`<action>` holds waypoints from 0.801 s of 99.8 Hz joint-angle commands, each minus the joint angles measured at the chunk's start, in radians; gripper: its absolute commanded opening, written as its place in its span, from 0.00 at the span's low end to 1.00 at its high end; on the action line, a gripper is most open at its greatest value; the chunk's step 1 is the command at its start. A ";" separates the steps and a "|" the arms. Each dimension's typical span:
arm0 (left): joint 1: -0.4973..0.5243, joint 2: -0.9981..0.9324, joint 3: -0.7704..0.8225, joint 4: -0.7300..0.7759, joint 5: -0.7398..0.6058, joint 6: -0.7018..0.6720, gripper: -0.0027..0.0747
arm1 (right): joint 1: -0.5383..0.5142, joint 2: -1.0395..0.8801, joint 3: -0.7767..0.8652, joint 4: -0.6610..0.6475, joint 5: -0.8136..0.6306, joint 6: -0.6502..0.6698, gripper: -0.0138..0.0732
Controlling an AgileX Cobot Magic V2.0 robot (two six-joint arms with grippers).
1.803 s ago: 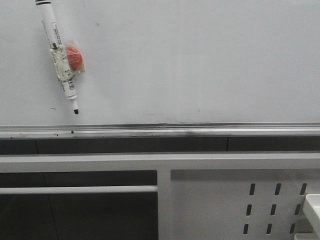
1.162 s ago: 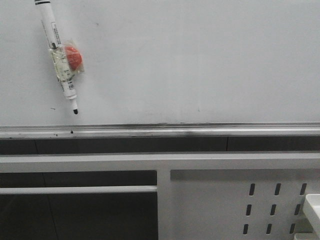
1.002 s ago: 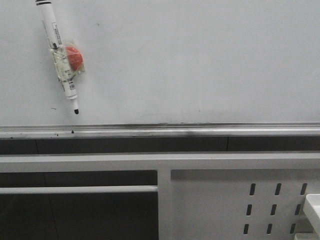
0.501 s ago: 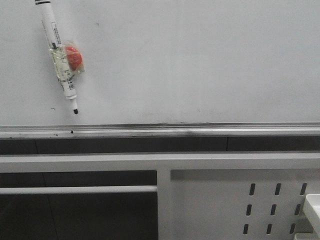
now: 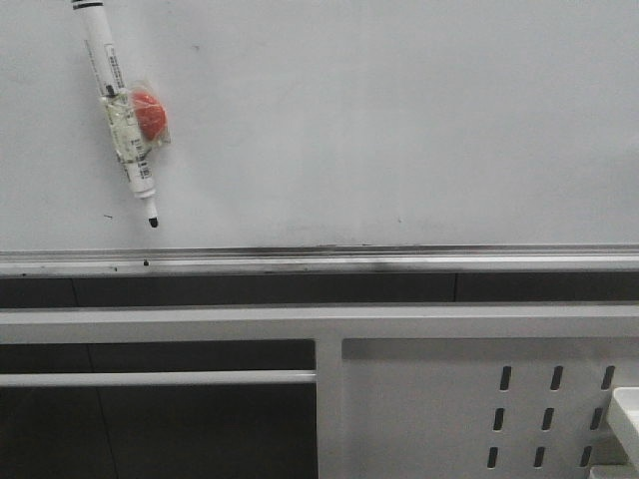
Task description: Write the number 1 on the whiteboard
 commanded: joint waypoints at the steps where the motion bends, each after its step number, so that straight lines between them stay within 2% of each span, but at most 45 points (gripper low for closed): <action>1: -0.004 0.055 -0.033 0.033 -0.058 -0.003 0.01 | -0.001 0.023 -0.036 0.004 -0.065 -0.006 0.08; 9: -0.027 0.086 -0.033 0.107 -0.024 -0.003 0.06 | -0.001 0.025 -0.036 0.004 -0.024 -0.006 0.08; 22: -0.127 0.122 -0.033 0.108 -0.067 -0.003 0.32 | 0.013 0.029 -0.017 -0.004 0.054 -0.006 0.08; 31: -0.197 0.147 -0.033 0.151 -0.081 -0.003 0.50 | 0.042 0.029 0.031 -0.004 -0.032 -0.006 0.08; 36: -0.241 0.170 -0.029 0.143 -0.102 -0.003 0.54 | 0.047 0.029 0.062 -0.003 -0.108 -0.004 0.08; 43: -0.293 0.213 -0.024 0.148 -0.143 -0.003 0.52 | 0.047 0.029 0.082 0.065 -0.127 -0.001 0.08; 63: -0.387 0.416 0.008 0.227 -0.336 -0.003 0.40 | 0.047 0.029 0.076 0.069 -0.118 -0.026 0.08; 72: -0.424 0.508 0.064 0.261 -0.498 -0.003 0.39 | 0.047 0.029 0.076 0.067 -0.120 -0.051 0.08; 80: -0.457 0.586 0.140 0.261 -0.723 -0.003 0.39 | 0.047 0.029 0.076 0.069 -0.120 -0.051 0.08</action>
